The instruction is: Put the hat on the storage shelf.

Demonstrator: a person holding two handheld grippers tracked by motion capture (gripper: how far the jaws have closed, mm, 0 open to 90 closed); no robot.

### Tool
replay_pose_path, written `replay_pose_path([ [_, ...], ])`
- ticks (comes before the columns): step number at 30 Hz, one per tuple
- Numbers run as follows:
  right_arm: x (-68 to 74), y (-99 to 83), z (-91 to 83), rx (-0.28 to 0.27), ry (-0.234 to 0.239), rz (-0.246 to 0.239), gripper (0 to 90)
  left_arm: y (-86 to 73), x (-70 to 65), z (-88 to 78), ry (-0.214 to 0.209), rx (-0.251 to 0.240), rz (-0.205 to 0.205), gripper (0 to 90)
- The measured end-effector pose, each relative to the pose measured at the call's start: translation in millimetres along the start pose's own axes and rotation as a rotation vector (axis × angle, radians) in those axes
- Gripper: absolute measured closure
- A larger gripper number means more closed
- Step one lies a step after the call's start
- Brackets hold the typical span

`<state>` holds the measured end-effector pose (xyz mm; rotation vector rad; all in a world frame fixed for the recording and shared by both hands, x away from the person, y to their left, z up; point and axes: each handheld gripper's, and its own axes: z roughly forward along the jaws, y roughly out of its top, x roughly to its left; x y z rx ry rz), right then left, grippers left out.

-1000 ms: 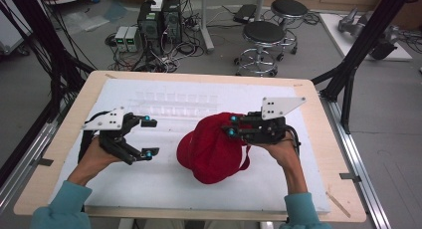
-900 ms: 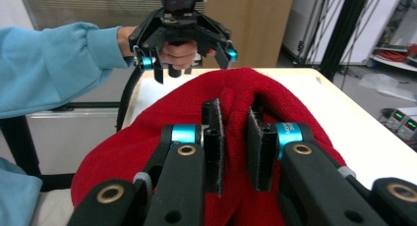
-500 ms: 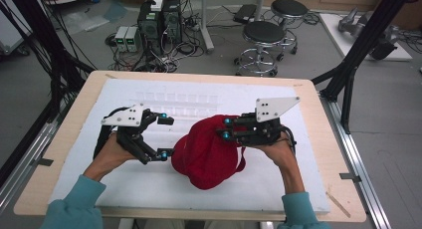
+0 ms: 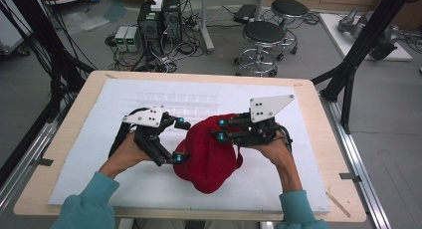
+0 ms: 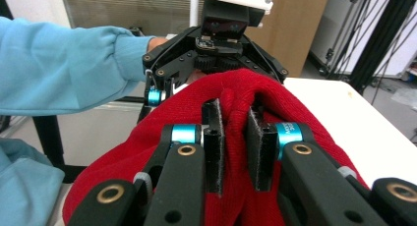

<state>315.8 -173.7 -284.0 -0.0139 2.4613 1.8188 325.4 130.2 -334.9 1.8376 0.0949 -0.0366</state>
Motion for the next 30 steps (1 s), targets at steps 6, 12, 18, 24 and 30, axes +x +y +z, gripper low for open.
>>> replay_pose_path([
  [6, 0.0, 0.5, 3.4, 0.001, 0.010, -0.010, 80.0, 0.9, -2.2, 2.8, -0.009, 0.004, 0.016, 6.1],
  [12, -0.1, 1.6, 7.1, -0.001, 0.021, -0.011, 80.0, 5.0, -5.4, 6.3, -0.024, 0.006, 0.037, 6.3],
  [18, 0.0, 1.5, 6.5, 0.000, 0.018, -0.010, 80.0, 10.0, -6.0, -0.4, -0.029, -0.028, 0.033, 6.3],
  [24, -0.6, 1.4, 9.6, 0.006, 0.021, -0.016, 79.9, 13.1, -6.2, 3.4, -0.042, -0.014, 0.029, 6.3],
  [30, -0.4, 1.4, 10.8, 0.015, 0.019, -0.016, 80.0, 13.7, -5.9, 5.7, -0.055, 0.001, 0.059, 16.4],
])
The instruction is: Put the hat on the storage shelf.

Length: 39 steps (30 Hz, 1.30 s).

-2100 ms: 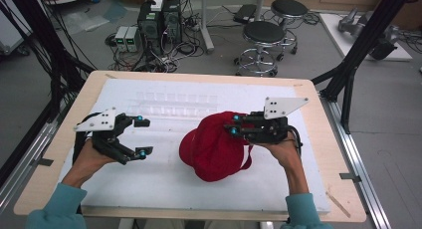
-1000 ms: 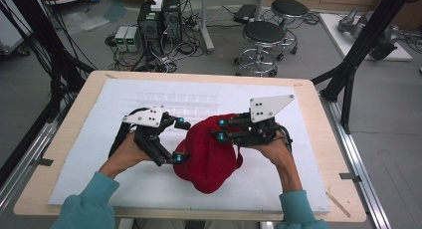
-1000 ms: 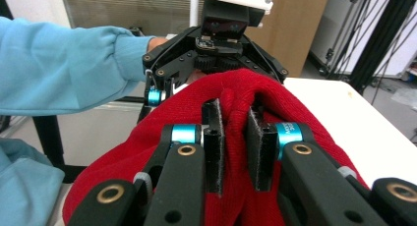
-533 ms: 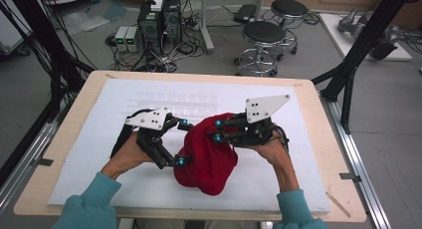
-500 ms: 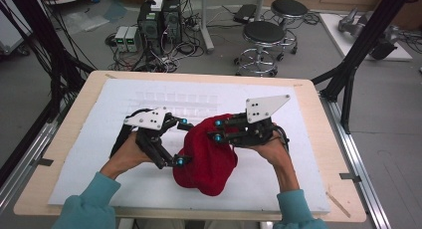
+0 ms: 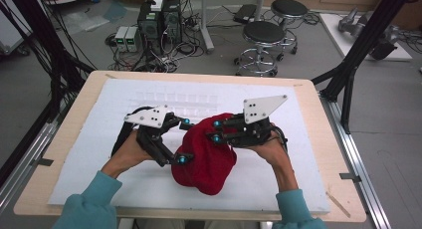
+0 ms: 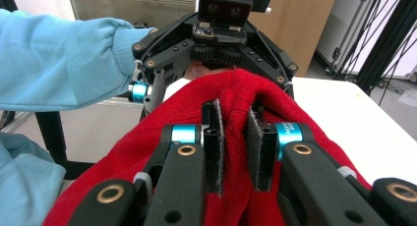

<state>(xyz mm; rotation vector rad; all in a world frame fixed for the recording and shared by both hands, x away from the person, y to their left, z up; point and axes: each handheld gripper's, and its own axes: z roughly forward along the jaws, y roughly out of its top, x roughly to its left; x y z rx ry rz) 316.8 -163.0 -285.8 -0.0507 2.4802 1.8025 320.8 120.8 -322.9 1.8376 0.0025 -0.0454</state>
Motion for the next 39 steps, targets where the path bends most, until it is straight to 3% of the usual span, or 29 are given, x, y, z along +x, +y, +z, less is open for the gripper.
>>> replay_pose_path([
  [7, 0.3, 0.1, 1.4, 0.003, -0.002, -0.001, 79.9, -0.6, -0.1, 1.9, -0.022, 0.030, -0.001, 35.5],
  [9, 0.0, 0.1, 2.7, 0.003, -0.002, -0.005, 79.9, -0.5, -1.5, 2.5, -0.006, 0.040, -0.001, 44.4],
  [12, -0.1, 0.1, 3.3, 0.004, 0.002, -0.005, 79.9, -0.2, -2.8, 3.1, -0.006, 0.045, -0.002, 48.1],
  [15, -0.1, 0.2, 3.6, 0.000, -0.004, -0.003, 79.9, 0.0, -3.7, 3.2, -0.005, 0.042, -0.019, 58.1],
  [19, -0.2, 0.1, 3.5, -0.001, -0.007, -0.001, 79.9, 0.6, -4.6, 3.3, 0.003, 0.040, -0.043, 63.0],
  [22, -0.3, -0.2, 3.9, 0.005, -0.011, -0.002, 79.8, 0.8, -5.0, 3.2, 0.017, 0.053, -0.045, 72.6],
  [30, -0.9, -1.0, 4.9, 0.013, -0.020, -0.002, 77.9, 0.8, -6.4, 2.9, 0.059, 0.061, -0.050, 80.1],
  [32, -1.5, -1.1, 4.7, 0.009, -0.031, 0.000, 72.9, 0.9, -7.0, 2.9, 0.070, 0.068, -0.042, 81.3],
  [33, -1.6, -0.8, 4.3, -0.007, -0.055, 0.001, 58.5, 0.8, -7.2, 2.9, 0.078, 0.075, -0.036, 82.4],
  [34, -1.6, -0.8, 4.3, -0.007, -0.055, 0.001, 58.5, 0.5, -7.0, 2.7, 0.083, 0.077, -0.034, 82.4],
  [35, -2.6, -0.9, 3.7, -0.024, -0.089, 0.021, 46.2, 0.0, -7.0, 2.8, 0.089, 0.072, -0.042, 83.5],
  [36, -2.6, -0.9, 3.7, -0.024, -0.089, 0.021, 46.2, -0.4, -6.7, 2.6, 0.094, 0.074, -0.039, 83.5],
  [39, -3.9, -1.5, 1.8, -0.045, -0.137, 0.053, 29.3, -1.1, -7.0, 1.9, 0.116, 0.074, -0.033, 83.8],
])
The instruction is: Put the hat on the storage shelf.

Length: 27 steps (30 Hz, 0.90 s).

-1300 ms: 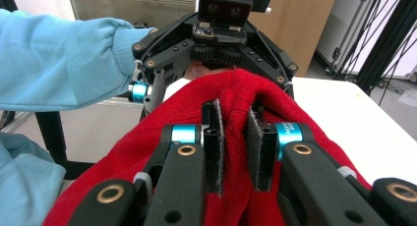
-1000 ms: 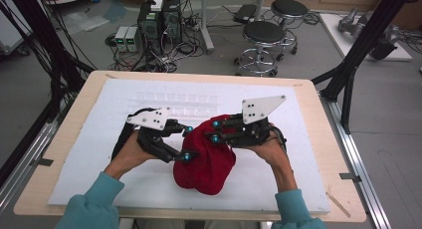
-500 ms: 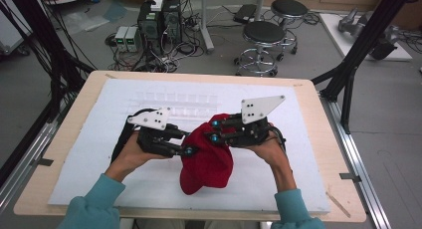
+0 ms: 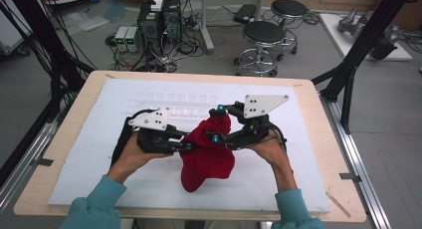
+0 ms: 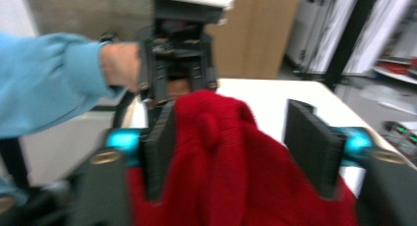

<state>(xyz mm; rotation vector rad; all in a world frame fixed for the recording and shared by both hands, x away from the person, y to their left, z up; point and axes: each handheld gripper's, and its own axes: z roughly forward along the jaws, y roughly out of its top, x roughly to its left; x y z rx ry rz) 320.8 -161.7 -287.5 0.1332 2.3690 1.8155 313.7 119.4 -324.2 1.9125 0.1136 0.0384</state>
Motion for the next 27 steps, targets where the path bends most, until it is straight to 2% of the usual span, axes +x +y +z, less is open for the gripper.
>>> replay_pose_path([
  [1, -0.3, 0.1, -1.2, -0.008, -0.037, 0.001, 20.2, 0.0, -0.2, -0.4, 0.009, -0.003, 0.004, 83.8],
  [3, -0.4, 0.1, -1.5, -0.014, -0.051, 0.006, 17.7, 0.4, 0.0, -1.4, 0.021, -0.011, 0.008, 83.9],
  [5, -2.6, -0.6, -3.2, -0.026, -0.100, 0.038, 10.8, 0.7, 0.2, -2.8, 0.034, -0.018, 0.006, 84.0],
  [8, -3.7, -1.4, -4.0, -0.026, -0.100, 0.048, 9.8, 1.0, 0.5, -5.0, 0.053, -0.018, 0.007, 84.0],
  [12, -3.5, -1.9, -4.2, -0.028, -0.125, 0.060, 8.6, 1.4, 1.6, -9.4, 0.106, -0.028, 0.000, 84.0],
  [17, -4.1, -3.0, -6.4, -0.053, -0.142, 0.088, 8.6, 1.7, 5.9, -19.3, 0.204, -0.057, -0.039, 84.1],
  [22, -1.5, -2.0, -6.5, -0.049, -0.152, 0.092, 8.7, 1.7, 9.1, -30.2, 0.332, -0.097, -0.072, 84.1],
  [27, 0.4, -1.2, -6.6, -0.054, -0.159, 0.102, 8.7, 1.0, 12.8, -37.6, 0.409, -0.138, -0.113, 84.4],
])
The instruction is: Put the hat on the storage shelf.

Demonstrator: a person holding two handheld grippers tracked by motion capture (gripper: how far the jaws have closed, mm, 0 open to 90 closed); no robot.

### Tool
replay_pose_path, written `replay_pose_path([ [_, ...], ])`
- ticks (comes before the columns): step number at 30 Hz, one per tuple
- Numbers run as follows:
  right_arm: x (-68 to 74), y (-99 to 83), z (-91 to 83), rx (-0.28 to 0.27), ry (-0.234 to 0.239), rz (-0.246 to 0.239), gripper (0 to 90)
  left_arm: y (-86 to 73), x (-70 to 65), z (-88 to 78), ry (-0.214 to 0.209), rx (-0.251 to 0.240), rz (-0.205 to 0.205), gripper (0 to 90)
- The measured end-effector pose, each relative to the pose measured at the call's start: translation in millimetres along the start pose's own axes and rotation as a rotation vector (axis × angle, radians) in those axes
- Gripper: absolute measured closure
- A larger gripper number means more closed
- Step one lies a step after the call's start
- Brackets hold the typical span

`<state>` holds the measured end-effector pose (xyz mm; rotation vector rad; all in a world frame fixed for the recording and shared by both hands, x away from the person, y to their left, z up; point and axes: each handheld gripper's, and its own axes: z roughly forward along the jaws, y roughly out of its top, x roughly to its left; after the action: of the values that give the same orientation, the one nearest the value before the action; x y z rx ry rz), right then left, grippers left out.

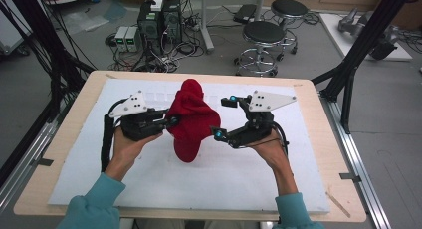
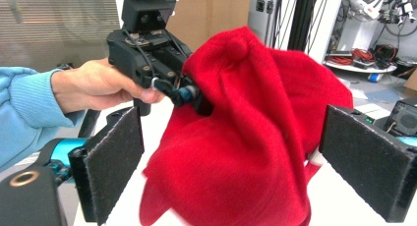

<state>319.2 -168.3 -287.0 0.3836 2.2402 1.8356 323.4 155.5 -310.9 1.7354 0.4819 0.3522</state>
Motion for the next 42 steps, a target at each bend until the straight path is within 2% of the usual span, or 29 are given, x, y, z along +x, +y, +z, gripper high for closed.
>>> replay_pose_path([
  [11, 11.1, -2.5, -1.7, -0.039, 0.011, 0.008, 8.9, 5.7, 12.1, 1.1, 0.083, -0.017, -0.030, 84.6],
  [12, 12.7, -4.7, -3.4, -0.047, 0.025, 0.012, 14.2, 6.9, 13.1, 1.0, 0.091, -0.014, -0.030, 84.6],
  [15, 14.1, -6.8, -4.3, -0.054, 0.039, 0.011, 15.6, 9.3, 15.8, 0.5, 0.112, -0.026, -0.038, 84.7],
  [21, 17.7, -12.9, 2.5, -0.026, 0.057, 0.027, 17.3, 14.9, 15.3, 1.1, 0.134, -0.038, -0.038, 84.7],
  [26, 18.3, -18.3, 11.0, 0.008, 0.063, 0.036, 20.4, 19.9, 13.2, 2.9, 0.137, -0.053, -0.040, 84.9],
  [29, 17.3, -21.6, 17.2, 0.033, 0.051, 0.047, 21.3, 21.9, 10.8, 4.8, 0.135, -0.060, -0.036, 84.8],
  [33, 15.6, -23.7, 24.9, 0.055, 0.033, 0.047, 27.3, 24.5, 8.0, 7.2, 0.127, -0.071, -0.032, 84.9],
  [34, 15.0, -24.0, 27.5, 0.061, 0.028, 0.050, 31.8, 25.2, 7.1, 7.8, 0.127, -0.074, -0.027, 84.9],
  [36, 14.5, -24.0, 27.9, 0.062, 0.027, 0.047, 33.4, 26.1, 6.2, 8.4, 0.118, -0.075, -0.023, 84.9],
  [37, 13.6, -24.1, 28.7, 0.063, 0.023, 0.054, 38.6, 26.4, 5.4, 8.7, 0.119, -0.077, -0.022, 84.9],
  [42, 12.0, -24.6, 29.5, 0.063, 0.015, 0.064, 45.0, 27.2, 3.0, 10.3, 0.110, -0.087, -0.018, 84.9],
])
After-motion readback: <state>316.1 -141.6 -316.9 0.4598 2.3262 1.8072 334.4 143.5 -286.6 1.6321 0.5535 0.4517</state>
